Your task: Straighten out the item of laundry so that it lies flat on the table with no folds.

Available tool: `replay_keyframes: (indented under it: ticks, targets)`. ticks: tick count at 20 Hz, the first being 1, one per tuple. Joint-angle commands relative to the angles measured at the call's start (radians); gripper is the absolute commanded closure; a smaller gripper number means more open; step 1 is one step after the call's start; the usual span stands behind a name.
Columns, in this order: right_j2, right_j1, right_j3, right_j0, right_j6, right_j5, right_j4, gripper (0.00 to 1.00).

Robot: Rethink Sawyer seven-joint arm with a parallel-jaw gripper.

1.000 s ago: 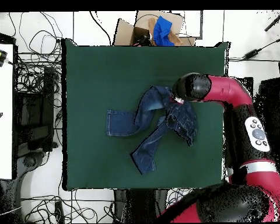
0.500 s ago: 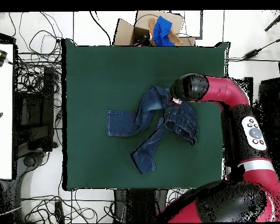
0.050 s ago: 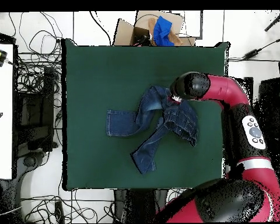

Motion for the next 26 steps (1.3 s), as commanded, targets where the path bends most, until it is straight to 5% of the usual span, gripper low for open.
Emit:
replay_keyframes:
  ticks: [1,6,18,26]
  targets:
    - [0.048,0.033,-0.012,0.041,-0.107,0.103,0.024,0.0]
    - [0.023,-0.003,0.009,0.045,-0.06,0.14,0.041,0.0]
    - [-0.127,-0.63,0.394,0.076,0.226,0.26,0.159,0.0]
    - [-0.281,-0.834,0.609,0.12,0.357,0.222,0.256,0.0]
